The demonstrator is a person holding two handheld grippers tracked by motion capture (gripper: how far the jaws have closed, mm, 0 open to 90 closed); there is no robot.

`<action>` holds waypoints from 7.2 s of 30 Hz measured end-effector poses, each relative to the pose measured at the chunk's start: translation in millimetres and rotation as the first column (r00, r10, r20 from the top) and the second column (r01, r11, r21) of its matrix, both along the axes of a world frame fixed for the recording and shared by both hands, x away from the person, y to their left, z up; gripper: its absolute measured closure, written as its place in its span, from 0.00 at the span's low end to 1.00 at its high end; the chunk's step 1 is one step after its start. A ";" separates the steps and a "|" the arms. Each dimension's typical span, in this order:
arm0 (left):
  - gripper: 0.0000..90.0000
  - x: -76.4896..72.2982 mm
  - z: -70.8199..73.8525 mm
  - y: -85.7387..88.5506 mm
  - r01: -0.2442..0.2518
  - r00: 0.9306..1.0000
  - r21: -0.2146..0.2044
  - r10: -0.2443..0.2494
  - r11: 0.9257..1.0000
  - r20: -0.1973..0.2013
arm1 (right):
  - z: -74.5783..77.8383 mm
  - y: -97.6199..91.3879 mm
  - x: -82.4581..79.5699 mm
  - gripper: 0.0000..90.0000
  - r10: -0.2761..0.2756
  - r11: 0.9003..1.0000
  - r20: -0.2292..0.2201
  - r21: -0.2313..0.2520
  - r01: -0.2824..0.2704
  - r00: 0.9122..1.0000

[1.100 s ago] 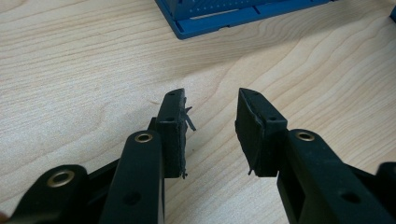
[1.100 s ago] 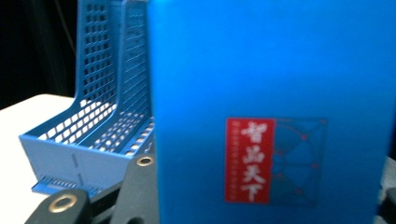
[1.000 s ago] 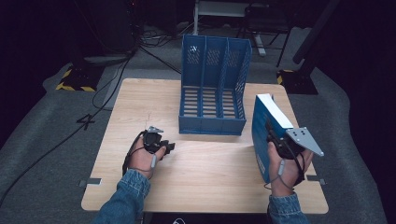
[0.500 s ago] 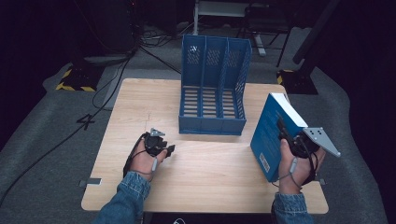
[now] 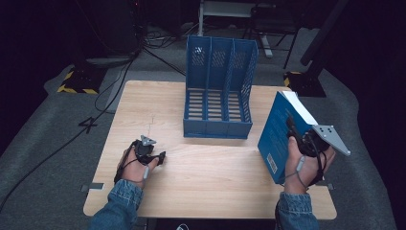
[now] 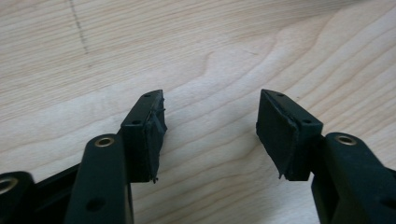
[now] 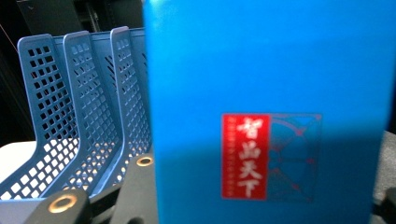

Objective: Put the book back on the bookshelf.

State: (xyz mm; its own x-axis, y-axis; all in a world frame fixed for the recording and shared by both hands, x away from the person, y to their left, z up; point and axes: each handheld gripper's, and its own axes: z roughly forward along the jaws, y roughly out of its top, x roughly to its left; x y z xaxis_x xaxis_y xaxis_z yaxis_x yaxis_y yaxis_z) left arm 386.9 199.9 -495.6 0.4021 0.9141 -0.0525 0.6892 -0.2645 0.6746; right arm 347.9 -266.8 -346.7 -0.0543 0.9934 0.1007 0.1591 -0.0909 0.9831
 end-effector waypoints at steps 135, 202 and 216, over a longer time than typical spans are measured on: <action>0.23 2.0 -8.4 17.6 -0.088 0.995 0.017 0.087 0.996 0.040 | 64.2 129.2 185.6 0.68 0.132 0.990 -0.043 -0.045 -0.134 0.990; 0.23 1.3 -8.7 16.7 -0.093 0.995 0.015 0.093 0.996 0.041 | -28.0 122.4 232.9 0.61 0.109 0.994 0.003 -0.006 -0.109 0.994; 0.23 0.9 -8.8 17.0 -0.088 0.995 0.011 0.087 0.996 0.041 | 7.8 128.8 237.3 0.68 0.082 0.990 -0.229 -0.093 -0.105 0.970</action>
State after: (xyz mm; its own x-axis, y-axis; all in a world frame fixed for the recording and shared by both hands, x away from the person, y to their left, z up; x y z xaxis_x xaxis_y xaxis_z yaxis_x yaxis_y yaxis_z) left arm 387.7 216.9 -504.4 0.3221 0.9463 -0.0264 0.6824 -0.2128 0.6993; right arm 585.2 -138.0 -338.9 -0.1354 0.9906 0.0174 0.3792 0.0356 0.9246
